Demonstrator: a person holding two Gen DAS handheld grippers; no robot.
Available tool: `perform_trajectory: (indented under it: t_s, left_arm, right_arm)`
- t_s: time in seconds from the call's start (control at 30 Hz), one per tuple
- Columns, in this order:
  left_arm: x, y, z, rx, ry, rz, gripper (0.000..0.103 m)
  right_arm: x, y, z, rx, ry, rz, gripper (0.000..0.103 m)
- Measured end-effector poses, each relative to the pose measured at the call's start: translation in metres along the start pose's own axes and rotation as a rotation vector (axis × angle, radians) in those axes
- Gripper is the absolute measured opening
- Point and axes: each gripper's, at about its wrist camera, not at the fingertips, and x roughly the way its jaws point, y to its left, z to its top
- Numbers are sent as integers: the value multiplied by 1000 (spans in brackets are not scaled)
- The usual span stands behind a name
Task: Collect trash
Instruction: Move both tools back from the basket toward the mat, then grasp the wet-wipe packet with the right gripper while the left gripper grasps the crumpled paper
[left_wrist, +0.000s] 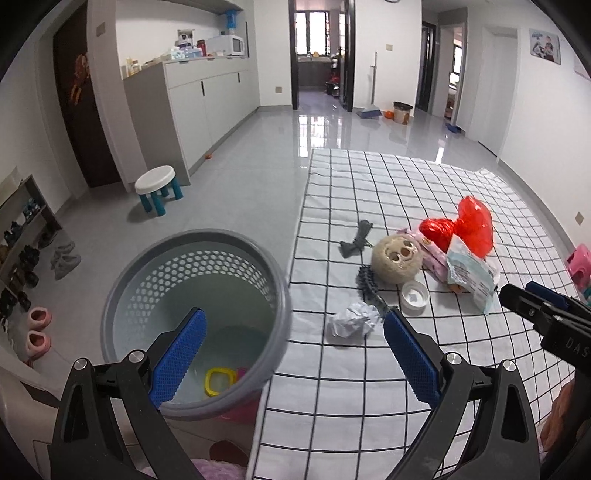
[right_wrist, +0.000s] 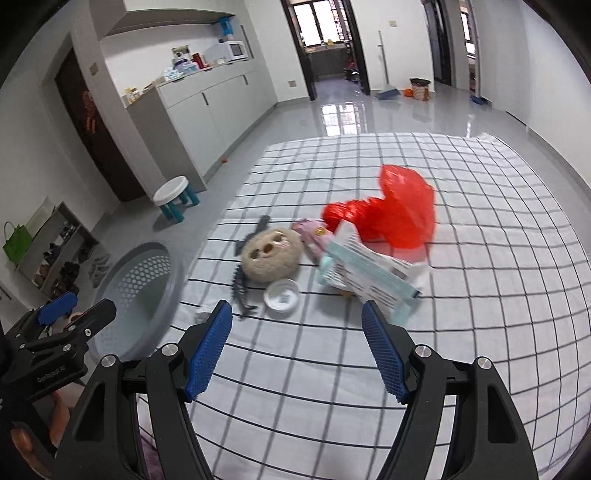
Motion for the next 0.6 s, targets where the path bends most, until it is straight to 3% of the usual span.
perform_trajectory:
  t_s: [0.6]
  left_arm:
    - [49,-29,-4,58,53,-14,95]
  right_arm:
    - [22,-43,-5,48,53,-81,70]
